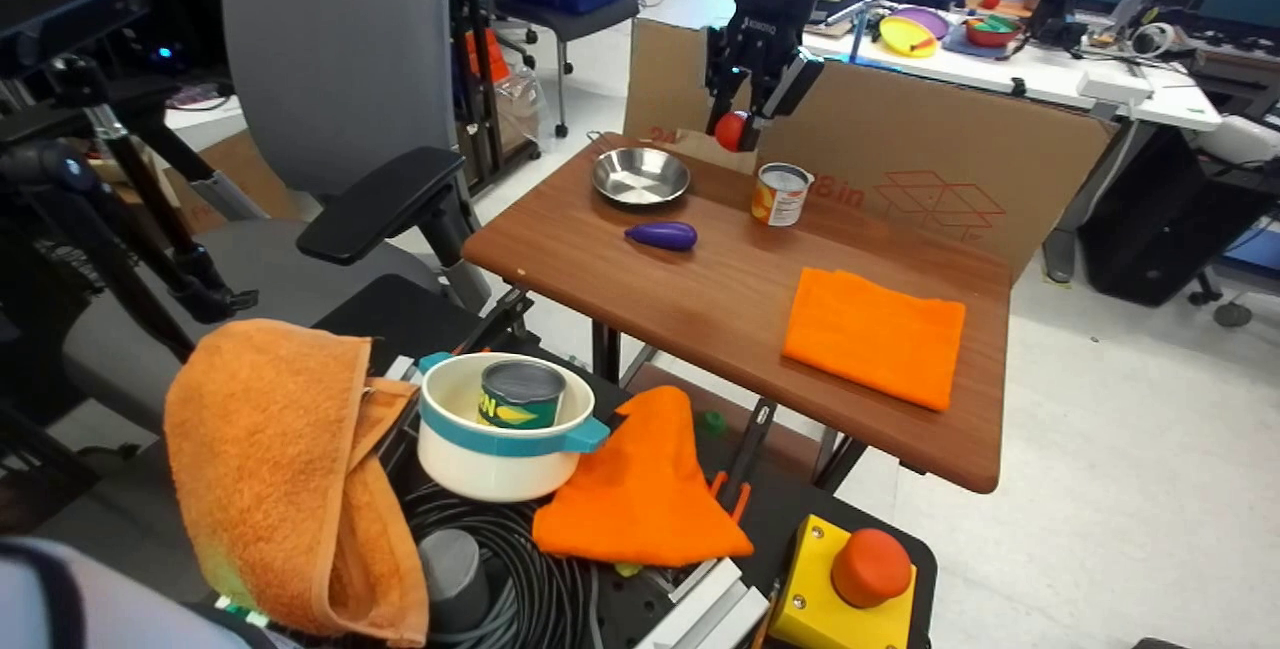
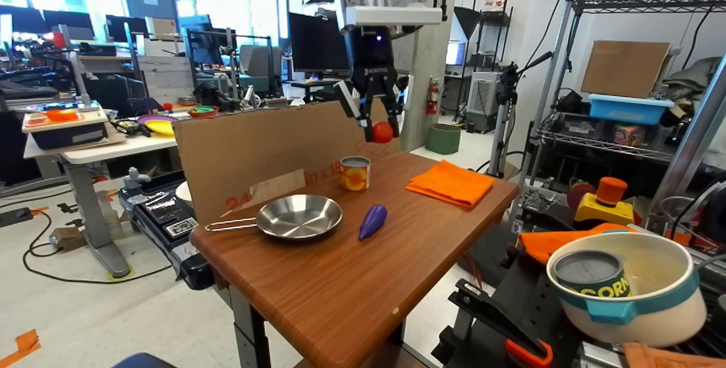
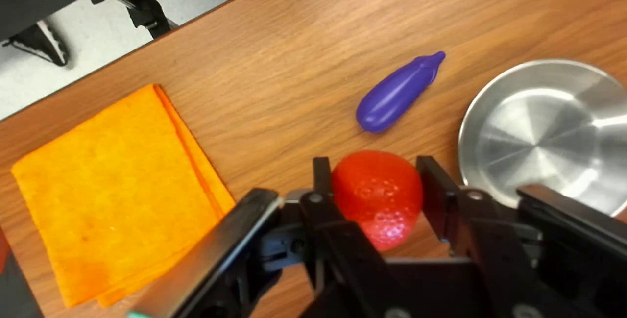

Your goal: Remove the orange ball from the silver plate and move it to the right side of the table

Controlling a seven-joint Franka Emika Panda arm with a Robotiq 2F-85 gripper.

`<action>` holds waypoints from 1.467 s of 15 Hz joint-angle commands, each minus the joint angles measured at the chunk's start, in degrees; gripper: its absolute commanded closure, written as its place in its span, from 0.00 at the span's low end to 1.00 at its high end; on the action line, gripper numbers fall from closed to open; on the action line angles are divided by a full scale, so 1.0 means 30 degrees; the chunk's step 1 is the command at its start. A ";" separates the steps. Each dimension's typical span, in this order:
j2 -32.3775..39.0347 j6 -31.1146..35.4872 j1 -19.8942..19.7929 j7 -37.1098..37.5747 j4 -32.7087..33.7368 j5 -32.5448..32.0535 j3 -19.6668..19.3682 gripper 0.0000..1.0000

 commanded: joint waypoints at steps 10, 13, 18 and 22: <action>0.4181 -0.1543 -0.4050 0.2522 0.7339 0.3457 -0.1821 0.79; 0.6350 -0.1865 -0.3707 0.3722 0.9272 0.3155 -0.1895 0.79; 1.0029 -0.3164 -0.3716 0.5785 1.3138 0.3217 -0.1798 0.79; 1.1817 -0.4270 -0.3888 0.7508 1.5307 0.2825 -0.2083 0.79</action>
